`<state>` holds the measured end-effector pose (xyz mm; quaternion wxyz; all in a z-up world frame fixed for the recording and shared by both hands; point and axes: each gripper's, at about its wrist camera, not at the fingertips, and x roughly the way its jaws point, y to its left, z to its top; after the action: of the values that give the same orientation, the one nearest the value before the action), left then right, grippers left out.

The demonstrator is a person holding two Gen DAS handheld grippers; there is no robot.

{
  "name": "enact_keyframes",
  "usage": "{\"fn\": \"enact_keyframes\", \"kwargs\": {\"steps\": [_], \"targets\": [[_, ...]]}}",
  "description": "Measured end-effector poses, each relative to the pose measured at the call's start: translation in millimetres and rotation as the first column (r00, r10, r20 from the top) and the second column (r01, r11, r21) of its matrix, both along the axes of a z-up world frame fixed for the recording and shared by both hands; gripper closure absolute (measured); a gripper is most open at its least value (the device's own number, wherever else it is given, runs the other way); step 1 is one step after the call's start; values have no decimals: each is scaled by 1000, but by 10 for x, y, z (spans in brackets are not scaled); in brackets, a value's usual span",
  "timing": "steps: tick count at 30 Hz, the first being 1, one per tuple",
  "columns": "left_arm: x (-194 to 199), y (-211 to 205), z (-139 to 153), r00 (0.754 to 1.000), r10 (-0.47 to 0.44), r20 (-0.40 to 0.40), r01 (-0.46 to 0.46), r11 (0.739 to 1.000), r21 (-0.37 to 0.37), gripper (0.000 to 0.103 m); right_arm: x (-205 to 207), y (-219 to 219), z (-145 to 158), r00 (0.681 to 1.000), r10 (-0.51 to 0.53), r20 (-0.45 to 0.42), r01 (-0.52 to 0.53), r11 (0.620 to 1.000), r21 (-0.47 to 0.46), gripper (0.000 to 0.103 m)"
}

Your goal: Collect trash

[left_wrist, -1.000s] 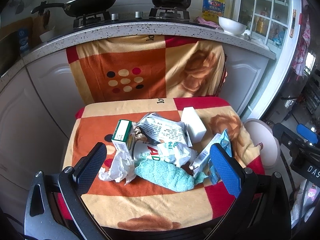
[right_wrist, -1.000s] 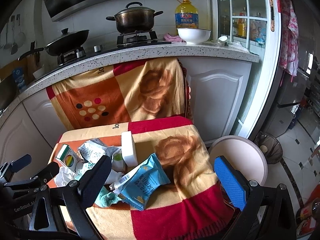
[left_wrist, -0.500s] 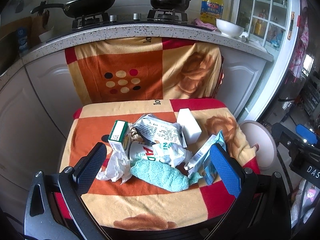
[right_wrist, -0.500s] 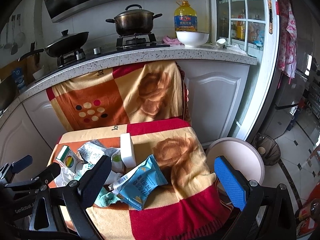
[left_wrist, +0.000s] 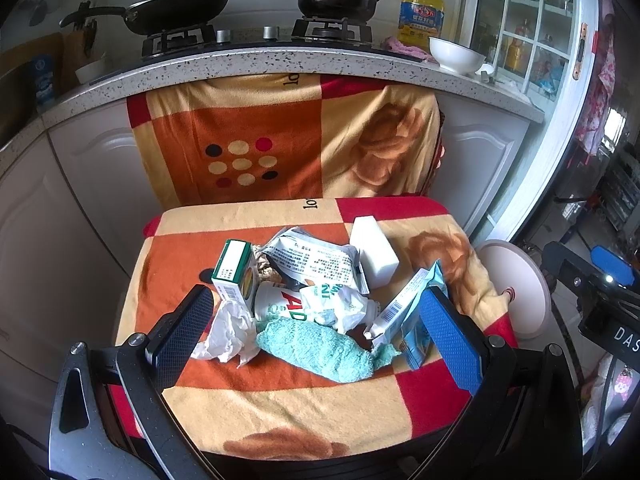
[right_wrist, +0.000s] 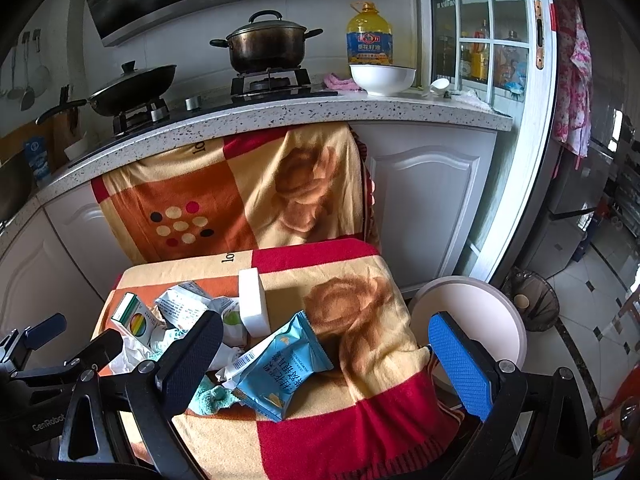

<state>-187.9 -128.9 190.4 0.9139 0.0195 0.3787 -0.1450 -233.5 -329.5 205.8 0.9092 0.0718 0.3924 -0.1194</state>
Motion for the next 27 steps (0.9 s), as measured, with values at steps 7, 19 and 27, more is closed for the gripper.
{"fn": "enact_keyframes", "kwargs": {"steps": [7, 19, 27], "targets": [[2, -15, 0, 1000, -2, -1, 2, 1000, 1, 1, -4, -8, -2, 1000, -1, -4, 1, 1000, 2, 1], [-10, -22, 11, 1000, 0, -2, 0, 1000, 1, 1, -21, -8, -26, 1000, 4, -10, -4, 1000, 7, 1], [-12, -19, 12, 1000, 1, -4, -1, 1000, -3, 1, -4, 1, -31, 1000, 4, -13, -4, 1000, 8, 1]]}}
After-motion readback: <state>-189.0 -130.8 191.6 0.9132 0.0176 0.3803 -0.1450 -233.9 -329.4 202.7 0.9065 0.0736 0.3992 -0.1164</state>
